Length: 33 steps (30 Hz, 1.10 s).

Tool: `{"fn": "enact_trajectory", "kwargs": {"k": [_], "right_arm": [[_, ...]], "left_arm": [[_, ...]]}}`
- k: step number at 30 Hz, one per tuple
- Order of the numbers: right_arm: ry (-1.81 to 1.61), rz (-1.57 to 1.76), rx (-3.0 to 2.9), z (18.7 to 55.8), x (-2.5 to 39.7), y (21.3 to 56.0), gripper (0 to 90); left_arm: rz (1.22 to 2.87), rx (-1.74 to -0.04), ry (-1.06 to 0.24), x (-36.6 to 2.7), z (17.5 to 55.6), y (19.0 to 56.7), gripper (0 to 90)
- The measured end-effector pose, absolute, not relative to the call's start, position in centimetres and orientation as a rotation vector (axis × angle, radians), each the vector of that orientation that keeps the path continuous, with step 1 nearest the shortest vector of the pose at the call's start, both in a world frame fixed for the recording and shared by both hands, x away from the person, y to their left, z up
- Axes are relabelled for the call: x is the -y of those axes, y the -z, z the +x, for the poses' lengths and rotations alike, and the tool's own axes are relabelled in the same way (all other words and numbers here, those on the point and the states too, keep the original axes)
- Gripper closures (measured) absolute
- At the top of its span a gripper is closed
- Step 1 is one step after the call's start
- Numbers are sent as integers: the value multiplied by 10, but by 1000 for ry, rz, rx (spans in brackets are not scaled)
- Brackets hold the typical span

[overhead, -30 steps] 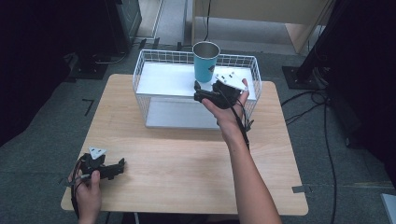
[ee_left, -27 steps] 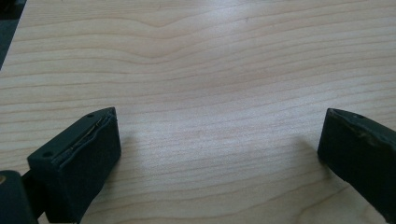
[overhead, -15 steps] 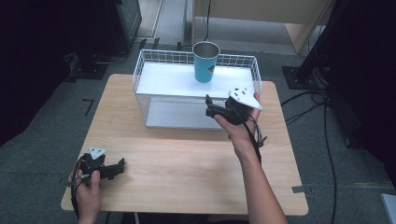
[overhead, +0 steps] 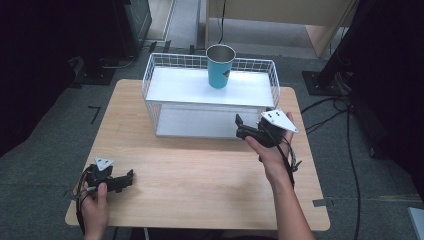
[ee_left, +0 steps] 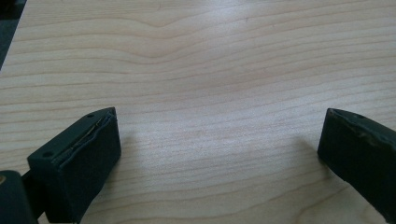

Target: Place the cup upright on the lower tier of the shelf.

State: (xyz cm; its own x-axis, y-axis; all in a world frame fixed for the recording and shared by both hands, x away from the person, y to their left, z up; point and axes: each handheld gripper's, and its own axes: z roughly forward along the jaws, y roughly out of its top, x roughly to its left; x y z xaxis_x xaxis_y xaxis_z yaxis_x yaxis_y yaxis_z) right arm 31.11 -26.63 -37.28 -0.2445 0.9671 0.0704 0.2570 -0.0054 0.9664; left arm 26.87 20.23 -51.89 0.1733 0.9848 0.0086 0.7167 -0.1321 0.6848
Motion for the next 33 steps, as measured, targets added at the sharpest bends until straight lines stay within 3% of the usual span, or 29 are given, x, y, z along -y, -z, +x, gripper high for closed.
{"fn": "enact_trajectory", "kwargs": {"k": [33], "right_arm": [[-1195, 1460, -1532, 241, 379, 450, 3]], "left_arm": [[1910, -1600, -645, -202, 269, 519, 0]]}}
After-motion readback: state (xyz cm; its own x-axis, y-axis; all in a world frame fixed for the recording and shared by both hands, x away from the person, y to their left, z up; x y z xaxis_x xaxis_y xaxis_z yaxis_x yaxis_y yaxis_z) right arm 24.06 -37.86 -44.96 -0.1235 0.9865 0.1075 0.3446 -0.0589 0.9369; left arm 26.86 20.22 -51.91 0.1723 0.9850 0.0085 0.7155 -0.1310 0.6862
